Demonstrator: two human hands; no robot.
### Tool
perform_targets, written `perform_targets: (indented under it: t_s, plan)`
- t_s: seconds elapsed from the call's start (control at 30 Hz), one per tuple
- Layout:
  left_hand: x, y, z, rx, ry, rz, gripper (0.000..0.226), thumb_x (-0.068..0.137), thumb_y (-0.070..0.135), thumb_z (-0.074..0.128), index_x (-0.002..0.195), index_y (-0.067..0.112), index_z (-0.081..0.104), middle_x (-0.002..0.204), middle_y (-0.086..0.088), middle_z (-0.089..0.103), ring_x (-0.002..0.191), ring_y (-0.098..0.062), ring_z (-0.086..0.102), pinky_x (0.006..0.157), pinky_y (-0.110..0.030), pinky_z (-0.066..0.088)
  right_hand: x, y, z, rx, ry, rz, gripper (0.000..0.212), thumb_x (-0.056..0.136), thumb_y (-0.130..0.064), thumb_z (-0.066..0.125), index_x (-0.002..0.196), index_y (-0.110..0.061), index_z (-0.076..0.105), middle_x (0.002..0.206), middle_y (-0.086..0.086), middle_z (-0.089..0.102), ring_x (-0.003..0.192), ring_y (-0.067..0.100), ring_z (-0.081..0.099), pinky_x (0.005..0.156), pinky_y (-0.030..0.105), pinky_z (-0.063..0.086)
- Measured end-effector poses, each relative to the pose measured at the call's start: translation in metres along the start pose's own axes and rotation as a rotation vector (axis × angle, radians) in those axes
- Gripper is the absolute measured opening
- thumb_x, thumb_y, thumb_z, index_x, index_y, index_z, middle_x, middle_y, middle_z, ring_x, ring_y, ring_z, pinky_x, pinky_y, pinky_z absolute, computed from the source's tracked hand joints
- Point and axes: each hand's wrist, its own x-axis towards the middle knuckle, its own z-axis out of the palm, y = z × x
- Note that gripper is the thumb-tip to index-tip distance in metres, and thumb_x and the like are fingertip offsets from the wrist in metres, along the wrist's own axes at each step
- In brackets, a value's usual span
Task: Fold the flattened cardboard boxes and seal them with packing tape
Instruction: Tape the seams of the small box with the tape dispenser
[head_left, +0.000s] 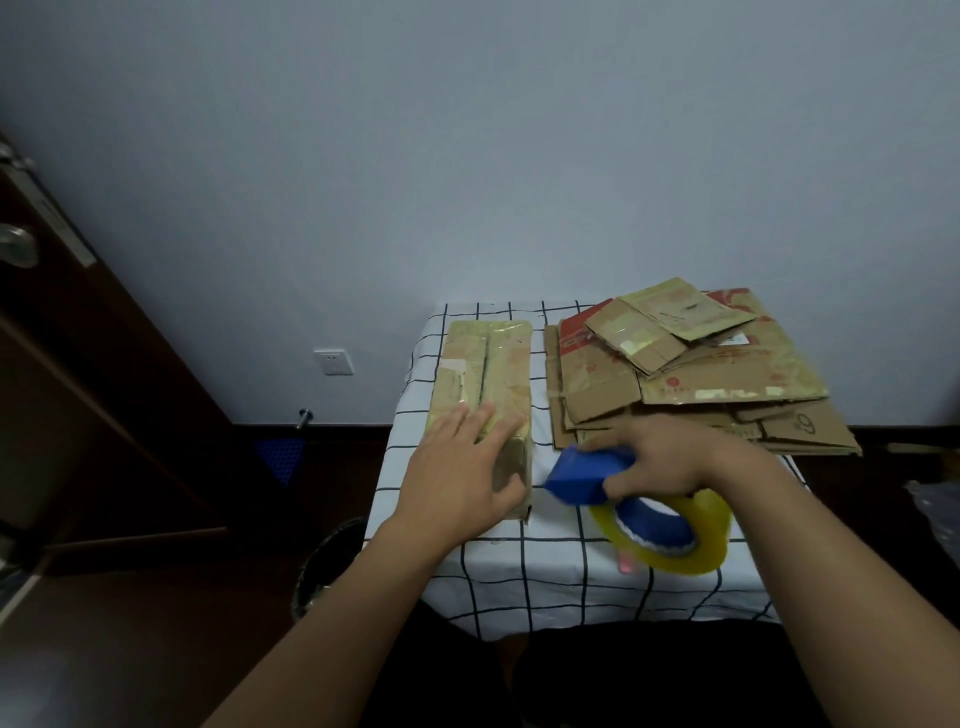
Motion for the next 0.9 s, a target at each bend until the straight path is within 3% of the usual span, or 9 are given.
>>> perform_targets:
  t_s: [0.13,0.23,0.33,0.47,0.57,0.73,0.9]
  plan:
    - [0.003,0.003,0.009,0.015,0.033,-0.051,0.075,0.086,0.074,0.039,0.146,0.030,0.031,0.159,0.002,0.028,0.147,-0.024,0.020,0.121,-0.042,0.016,-0.019,0.009,-0.015,0.114,0.380,0.024,0.068,0.083,-0.048,0.064,0.144,-0.050,0.036,0.119,-0.007,0.054,0.097,0.013,0.052,0.075,0.030,0.043]
    - [0.009,0.011,0.016,0.053,0.126,-0.090,0.072,0.084,0.082,0.027,0.128,0.028,0.047,0.145,0.003,0.047,0.137,-0.025,0.037,0.115,-0.044,0.026,-0.025,0.000,-0.025,0.242,0.653,-0.013,0.072,0.081,-0.046,0.068,0.145,-0.050,0.036,0.119,-0.004,0.053,0.103,0.017,0.051,0.083,0.035,0.045]
    - [0.016,0.021,0.019,0.011,0.223,-0.153,0.059,0.090,0.073,0.028,0.110,0.025,0.055,0.125,0.002,0.060,0.124,-0.027,0.049,0.107,-0.045,0.034,-0.025,-0.018,-0.033,0.455,0.804,-0.122,0.074,0.081,-0.038,0.072,0.147,-0.043,0.039,0.129,-0.011,0.051,0.112,0.013,0.051,0.091,0.034,0.046]
    - [0.021,0.028,0.027,-0.015,0.350,-0.196,0.030,0.087,0.046,0.056,0.095,0.018,0.061,0.101,-0.005,0.068,0.103,-0.032,0.061,0.091,-0.045,0.046,-0.016,-0.042,-0.043,0.550,0.871,-0.153,0.071,0.081,-0.038,0.073,0.144,-0.044,0.040,0.130,-0.014,0.051,0.111,0.013,0.053,0.089,0.033,0.048]
    - [0.021,0.030,0.029,-0.020,0.346,-0.211,0.030,0.080,0.039,0.065,0.095,0.014,0.062,0.095,-0.007,0.068,0.097,-0.032,0.063,0.087,-0.043,0.050,-0.002,-0.058,-0.048,0.640,0.900,-0.185,0.068,0.081,-0.034,0.073,0.143,-0.039,0.044,0.126,-0.014,0.054,0.107,0.011,0.055,0.084,0.025,0.048]
    - [0.019,0.027,0.032,-0.024,0.348,-0.208,0.034,0.077,0.040,0.070,0.094,0.011,0.062,0.093,-0.006,0.068,0.103,-0.031,0.064,0.091,-0.044,0.051,0.022,-0.072,-0.044,0.649,0.912,-0.174,0.070,0.083,-0.042,0.069,0.146,-0.037,0.040,0.131,-0.005,0.053,0.113,0.015,0.054,0.093,0.036,0.051]
    - [0.015,0.023,0.035,0.017,0.321,-0.183,0.045,0.078,0.046,0.068,0.107,0.011,0.065,0.114,-0.010,0.068,0.116,-0.033,0.060,0.098,-0.045,0.048,0.029,-0.071,-0.044,0.585,0.907,-0.129,0.069,0.084,-0.044,0.066,0.147,-0.039,0.038,0.130,-0.002,0.052,0.112,0.017,0.053,0.094,0.043,0.051]
